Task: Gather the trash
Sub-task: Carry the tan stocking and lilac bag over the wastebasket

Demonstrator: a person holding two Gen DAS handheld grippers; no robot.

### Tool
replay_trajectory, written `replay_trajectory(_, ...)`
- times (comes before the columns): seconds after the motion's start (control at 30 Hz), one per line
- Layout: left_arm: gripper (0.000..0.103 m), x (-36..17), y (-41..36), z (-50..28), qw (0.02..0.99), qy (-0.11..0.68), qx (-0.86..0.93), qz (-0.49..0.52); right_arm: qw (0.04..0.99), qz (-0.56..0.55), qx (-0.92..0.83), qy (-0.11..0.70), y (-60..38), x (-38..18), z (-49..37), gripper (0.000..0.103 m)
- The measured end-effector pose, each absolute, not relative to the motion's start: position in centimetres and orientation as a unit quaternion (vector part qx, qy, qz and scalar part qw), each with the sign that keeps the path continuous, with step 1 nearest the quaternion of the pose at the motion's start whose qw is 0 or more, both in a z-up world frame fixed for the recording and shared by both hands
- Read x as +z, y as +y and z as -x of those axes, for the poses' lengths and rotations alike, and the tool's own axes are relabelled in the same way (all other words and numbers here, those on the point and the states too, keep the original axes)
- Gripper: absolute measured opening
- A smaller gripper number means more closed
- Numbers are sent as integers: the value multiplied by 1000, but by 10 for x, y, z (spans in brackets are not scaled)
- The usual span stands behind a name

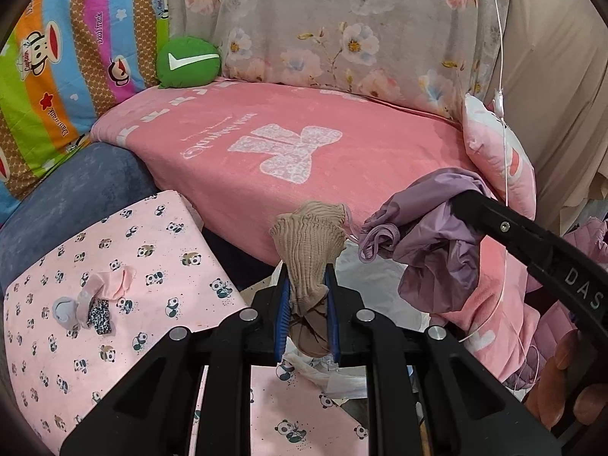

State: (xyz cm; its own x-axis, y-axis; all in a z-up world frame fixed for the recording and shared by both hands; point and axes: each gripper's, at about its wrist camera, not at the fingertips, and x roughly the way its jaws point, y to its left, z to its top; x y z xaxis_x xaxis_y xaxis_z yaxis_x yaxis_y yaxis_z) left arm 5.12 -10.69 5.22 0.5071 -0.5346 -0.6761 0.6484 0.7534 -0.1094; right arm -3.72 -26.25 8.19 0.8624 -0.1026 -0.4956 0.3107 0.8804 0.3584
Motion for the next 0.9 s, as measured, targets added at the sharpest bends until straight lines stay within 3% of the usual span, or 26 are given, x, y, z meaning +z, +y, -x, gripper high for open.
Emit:
replay_trajectory(0.83, 18, 28, -140, -54, 839, 394, -363, -95, 927, -233, -130, 262, -283, 57, 34, 5)
replay_trajectory(0.9, 22, 27, -141, -55, 838, 395, -365, -94, 927, -233, -132, 263, -282, 57, 34, 5)
